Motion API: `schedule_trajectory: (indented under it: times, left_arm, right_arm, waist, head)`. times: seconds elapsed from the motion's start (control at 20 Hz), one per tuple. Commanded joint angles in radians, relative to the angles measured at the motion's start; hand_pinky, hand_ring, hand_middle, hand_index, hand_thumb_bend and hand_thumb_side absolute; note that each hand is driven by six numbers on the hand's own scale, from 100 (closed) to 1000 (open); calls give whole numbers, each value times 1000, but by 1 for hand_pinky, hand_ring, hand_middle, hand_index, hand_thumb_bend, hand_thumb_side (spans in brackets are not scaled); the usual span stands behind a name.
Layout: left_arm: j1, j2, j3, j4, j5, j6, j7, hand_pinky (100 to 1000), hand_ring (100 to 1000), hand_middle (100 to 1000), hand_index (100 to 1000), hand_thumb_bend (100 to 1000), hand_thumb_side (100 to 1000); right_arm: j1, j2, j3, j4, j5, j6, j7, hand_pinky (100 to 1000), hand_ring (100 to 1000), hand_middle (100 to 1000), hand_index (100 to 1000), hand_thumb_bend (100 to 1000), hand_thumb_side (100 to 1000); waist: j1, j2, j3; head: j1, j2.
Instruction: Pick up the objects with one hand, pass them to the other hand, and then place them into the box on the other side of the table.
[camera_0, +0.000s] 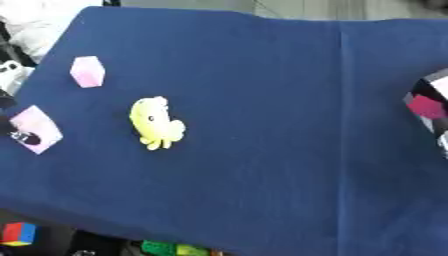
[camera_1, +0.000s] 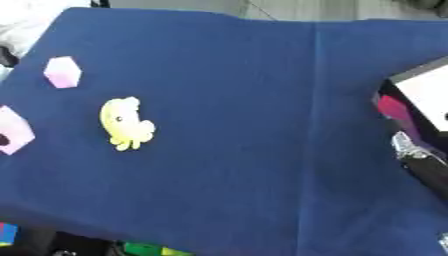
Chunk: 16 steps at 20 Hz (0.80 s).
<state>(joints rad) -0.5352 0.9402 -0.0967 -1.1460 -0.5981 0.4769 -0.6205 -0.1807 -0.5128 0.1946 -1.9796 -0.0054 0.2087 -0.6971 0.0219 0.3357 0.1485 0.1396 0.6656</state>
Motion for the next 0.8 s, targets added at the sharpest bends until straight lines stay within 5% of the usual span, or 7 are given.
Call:
schedule_trajectory:
  times: [0.05, 0.5, 0.8]
  left_arm:
    - [-25, 17, -2, 19, -27, -11, -2, 945, 964, 866, 897, 706, 231]
    - [-53, -22, -25, 50, -21, -40, -11, 931, 952, 850, 819, 591, 233]
    - [-62, -20, -26, 50, -47, -32, -43, 904, 922, 795, 733, 359, 119]
  right_arm:
    - [-7, -8, -1, -20, -4, -2, 2, 673, 765, 746, 764, 510, 163]
    - [-8, -7, 2, -20, -6, 0, 2, 673, 765, 745, 764, 513, 161]
    - [-5, -10, 0, -20, -9, -3, -3, 674, 763, 743, 765, 513, 161]
  waist:
    - [1, -14, -1]
    - [2, -15, -4]
    - [4, -18, -4]
  head:
    - [7, -1]
    - [9, 2]
    - [14, 6]
